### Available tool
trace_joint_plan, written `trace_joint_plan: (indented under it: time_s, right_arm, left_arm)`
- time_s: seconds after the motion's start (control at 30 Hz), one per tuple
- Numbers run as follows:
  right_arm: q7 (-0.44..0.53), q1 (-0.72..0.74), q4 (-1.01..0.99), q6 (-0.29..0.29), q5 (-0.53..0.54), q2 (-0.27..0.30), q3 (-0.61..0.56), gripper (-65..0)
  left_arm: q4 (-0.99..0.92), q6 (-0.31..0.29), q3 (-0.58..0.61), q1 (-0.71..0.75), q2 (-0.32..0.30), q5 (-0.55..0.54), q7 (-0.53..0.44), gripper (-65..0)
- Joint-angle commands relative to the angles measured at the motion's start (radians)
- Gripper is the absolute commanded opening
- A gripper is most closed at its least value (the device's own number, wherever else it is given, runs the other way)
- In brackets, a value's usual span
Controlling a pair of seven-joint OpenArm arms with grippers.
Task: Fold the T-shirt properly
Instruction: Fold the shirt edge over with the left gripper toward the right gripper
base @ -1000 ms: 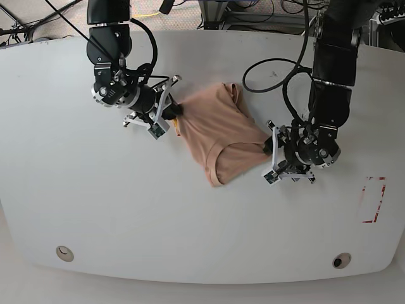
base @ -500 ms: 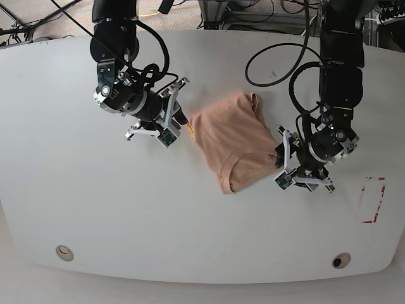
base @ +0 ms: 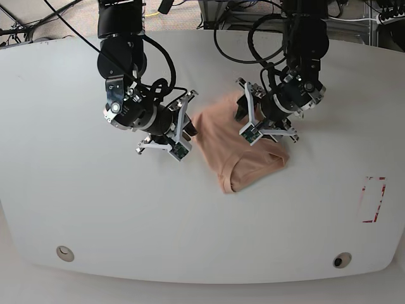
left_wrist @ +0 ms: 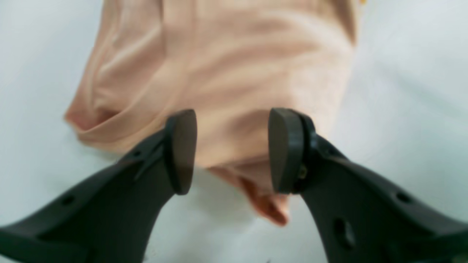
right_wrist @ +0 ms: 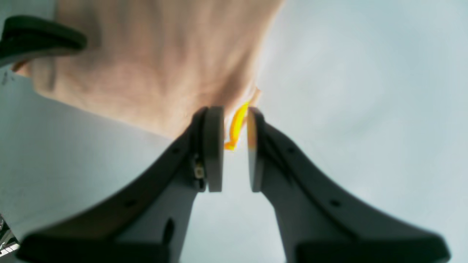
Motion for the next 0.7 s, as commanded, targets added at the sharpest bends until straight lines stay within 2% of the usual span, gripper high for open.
trace_joint_plan:
  time_s: [0.0,0.27,0.33,0.5,0.67]
  right_arm:
    - [0.021,0.048,-0.041,-0.001,0.013,-0.026,-0.008,-54.9]
    - [0.175,0.061,-0.242,-0.001,0.012,-0.026,-0.012,-54.9]
    - [0.209,0.063,-0.278,-0.001,0.012,-0.025,-0.012,-54.9]
    - [0.219,0.038,-0.279,-0.001,0.012,-0.02,-0.011,-54.9]
    - [0.216,-0.011,-0.209,-0.001,0.012,-0.02,-0.011,-54.9]
  left_arm:
    - [0.004,0.002,-0.004,-0.002,-0.001,0.0,-0.019,-35.7]
    - [-0.058,0.002,-0.105,0.064,-0.004,0.0,-0.021,-35.7]
    - [-0.079,0.002,-0.13,0.064,-0.032,-0.003,-0.021,-35.7]
    - [-0.082,0.002,-0.136,0.064,-0.082,-0.006,-0.021,-35.7]
    - [0.004,0.002,-0.138,0.067,-0.122,-0.006,-0.015,-35.7]
